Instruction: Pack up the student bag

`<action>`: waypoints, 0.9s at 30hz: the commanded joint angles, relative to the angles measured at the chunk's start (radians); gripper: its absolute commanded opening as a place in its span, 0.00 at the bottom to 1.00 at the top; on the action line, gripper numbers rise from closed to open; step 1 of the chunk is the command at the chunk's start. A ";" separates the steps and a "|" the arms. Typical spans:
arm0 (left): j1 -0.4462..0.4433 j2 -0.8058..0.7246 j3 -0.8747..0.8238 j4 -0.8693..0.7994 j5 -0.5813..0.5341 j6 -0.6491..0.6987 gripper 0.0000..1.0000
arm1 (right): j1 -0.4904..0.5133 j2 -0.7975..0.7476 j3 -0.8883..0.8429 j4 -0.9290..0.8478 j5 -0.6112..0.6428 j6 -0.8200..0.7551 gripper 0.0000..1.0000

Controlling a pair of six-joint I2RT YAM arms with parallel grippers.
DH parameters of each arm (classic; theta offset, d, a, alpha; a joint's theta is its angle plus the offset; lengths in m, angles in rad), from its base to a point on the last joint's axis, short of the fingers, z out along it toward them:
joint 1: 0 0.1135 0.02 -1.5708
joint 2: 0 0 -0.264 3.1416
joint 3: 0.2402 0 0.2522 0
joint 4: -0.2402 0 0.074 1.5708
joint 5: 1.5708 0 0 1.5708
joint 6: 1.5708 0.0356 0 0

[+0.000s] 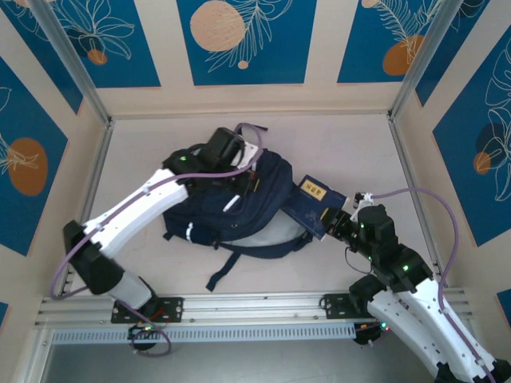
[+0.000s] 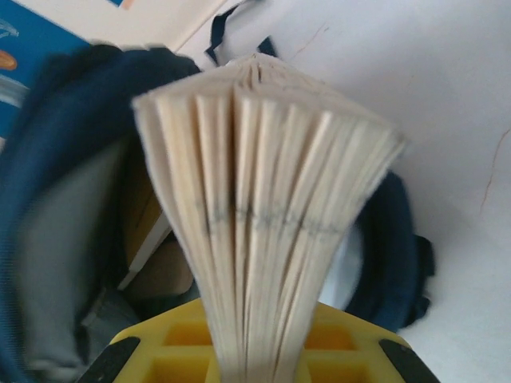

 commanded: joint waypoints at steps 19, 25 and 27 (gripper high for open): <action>0.186 -0.137 0.053 0.158 0.296 -0.052 0.00 | -0.039 0.107 -0.144 0.560 -0.561 0.393 0.00; 0.186 -0.134 0.060 0.171 0.320 -0.054 0.00 | -0.017 0.294 -0.154 0.758 -0.484 0.430 0.00; 0.186 -0.132 0.062 0.178 0.331 -0.059 0.00 | -0.014 0.363 -0.143 0.799 -0.451 0.423 0.00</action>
